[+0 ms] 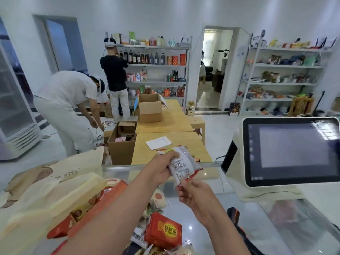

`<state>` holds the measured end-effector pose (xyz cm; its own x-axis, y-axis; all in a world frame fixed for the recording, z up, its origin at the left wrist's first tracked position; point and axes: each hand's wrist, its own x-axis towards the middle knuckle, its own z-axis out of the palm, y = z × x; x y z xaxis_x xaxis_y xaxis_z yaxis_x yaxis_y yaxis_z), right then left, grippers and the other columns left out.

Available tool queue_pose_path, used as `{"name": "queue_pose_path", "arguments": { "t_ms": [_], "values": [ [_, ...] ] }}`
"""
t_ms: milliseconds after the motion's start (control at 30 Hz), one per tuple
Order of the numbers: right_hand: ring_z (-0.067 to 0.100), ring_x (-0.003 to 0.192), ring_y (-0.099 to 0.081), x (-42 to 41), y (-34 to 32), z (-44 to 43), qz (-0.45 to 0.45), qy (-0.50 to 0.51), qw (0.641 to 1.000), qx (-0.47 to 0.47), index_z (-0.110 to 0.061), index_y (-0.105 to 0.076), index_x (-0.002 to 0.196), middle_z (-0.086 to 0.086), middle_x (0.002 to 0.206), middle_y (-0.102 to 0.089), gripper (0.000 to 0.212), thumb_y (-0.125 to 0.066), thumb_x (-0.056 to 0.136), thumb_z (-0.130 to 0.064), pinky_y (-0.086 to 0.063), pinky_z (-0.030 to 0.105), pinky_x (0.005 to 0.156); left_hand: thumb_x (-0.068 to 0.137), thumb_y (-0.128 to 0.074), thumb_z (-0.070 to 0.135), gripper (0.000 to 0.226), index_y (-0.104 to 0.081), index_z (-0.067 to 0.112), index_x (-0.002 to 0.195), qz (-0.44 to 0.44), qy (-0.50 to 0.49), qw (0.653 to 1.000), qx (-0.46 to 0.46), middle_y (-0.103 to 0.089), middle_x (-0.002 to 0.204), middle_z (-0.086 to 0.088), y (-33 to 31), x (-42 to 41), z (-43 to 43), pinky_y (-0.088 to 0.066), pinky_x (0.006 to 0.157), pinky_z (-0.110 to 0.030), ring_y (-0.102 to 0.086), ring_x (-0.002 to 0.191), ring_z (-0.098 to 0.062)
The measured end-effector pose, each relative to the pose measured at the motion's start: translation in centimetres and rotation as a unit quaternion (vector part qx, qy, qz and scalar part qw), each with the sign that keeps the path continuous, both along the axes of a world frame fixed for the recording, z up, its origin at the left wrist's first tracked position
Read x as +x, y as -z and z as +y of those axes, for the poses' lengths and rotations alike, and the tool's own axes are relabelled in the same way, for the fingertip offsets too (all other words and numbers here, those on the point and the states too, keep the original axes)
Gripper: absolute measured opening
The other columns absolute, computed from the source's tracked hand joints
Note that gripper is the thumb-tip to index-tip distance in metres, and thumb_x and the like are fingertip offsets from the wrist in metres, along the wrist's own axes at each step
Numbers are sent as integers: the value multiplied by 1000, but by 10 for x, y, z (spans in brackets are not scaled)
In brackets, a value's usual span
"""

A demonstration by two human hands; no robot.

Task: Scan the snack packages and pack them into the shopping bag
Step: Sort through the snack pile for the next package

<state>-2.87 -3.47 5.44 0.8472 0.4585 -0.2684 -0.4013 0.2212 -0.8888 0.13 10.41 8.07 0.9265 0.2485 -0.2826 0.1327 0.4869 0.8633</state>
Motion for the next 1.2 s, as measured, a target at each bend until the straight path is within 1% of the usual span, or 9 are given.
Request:
{"name": "queue_pose_path", "arguments": {
  "t_ms": [100, 233, 333, 467, 600, 767, 933, 1100, 1200],
  "values": [
    [13, 54, -52, 8, 11, -31, -16, -16, 1000, -10, 2, -59, 83, 8, 63, -61, 13, -55, 94, -6, -48, 21, 51, 92, -51, -4, 13, -56, -3, 80, 37, 8, 999, -7, -67, 57, -13, 7, 5, -29, -56, 48, -32, -66, 48, -20],
    [13, 54, -51, 12, 27, -62, -17, -22, 999, -24, 0, -58, 80, 8, 63, -61, 16, -54, 95, -4, -46, 21, 51, 93, -49, -3, 13, -57, -2, 83, 69, 44, 997, -6, -69, 65, -12, 20, 10, -55, -57, 56, -31, -68, 57, -20],
    [12, 51, -50, 12, 37, -74, -8, -12, 1000, -26, 0, -57, 77, 8, 61, -60, 18, -54, 94, -3, -44, 21, 49, 94, -50, 2, 12, -58, 0, 85, 89, 43, 995, -18, -70, 64, -11, 33, 8, -71, -56, 52, -30, -68, 55, -19],
    [12, 49, -51, 12, 45, -82, -10, -4, 1000, -27, 2, -58, 78, 9, 60, -61, 16, -56, 93, -3, -45, 21, 48, 88, -66, 17, 23, -64, 2, 105, 86, 61, 994, 11, -73, 91, -14, 44, 3, -80, -59, 62, -36, -69, 79, -24],
    [13, 52, -52, 11, 52, -87, -1, -15, 1000, -25, 1, -58, 76, 9, 63, -61, 19, -56, 93, -6, -45, 21, 49, 84, -69, 5, 20, -62, 2, 102, 95, 31, 993, 57, -73, 74, -7, 51, -1, -77, -57, 52, -28, -70, 61, -15],
    [11, 50, -51, 6, 63, -89, 56, -23, 998, -10, -1, -56, 73, 7, 61, -60, 22, -54, 94, -5, -46, 20, 50, 85, -69, 6, 7, -63, 6, 90, 120, 38, 991, 50, -72, 68, -5, 66, -6, -79, -59, 54, -28, -69, 58, -14],
    [12, 51, -51, 3, 74, -97, 31, -14, 997, -71, -2, -54, 67, 10, 65, -59, 28, -55, 95, -6, -46, 21, 49, 82, -74, 17, 16, -65, 8, 91, 153, 60, 982, 97, -72, 80, -8, 81, -10, -80, -60, 63, -32, -69, 71, -18],
    [13, 52, -54, 9, 77, -105, 12, -8, 990, -140, 1, -61, 77, 10, 71, -63, 22, -55, 96, -9, -48, 21, 48, 83, -73, 11, 18, -64, 8, 97, 144, 42, 983, 110, -72, 79, -7, 94, 0, -95, -59, 55, -31, -69, 64, -15],
    [13, 54, -57, 16, 82, -119, -49, 9, 975, -219, -4, -66, 80, 9, 78, -68, 18, -58, 93, -14, -51, 25, 52, 83, -74, 11, 24, -62, 7, 104, 152, 36, 981, 115, -71, 81, -7, 100, 7, -105, -58, 51, -29, -69, 62, -14]
  ]
}}
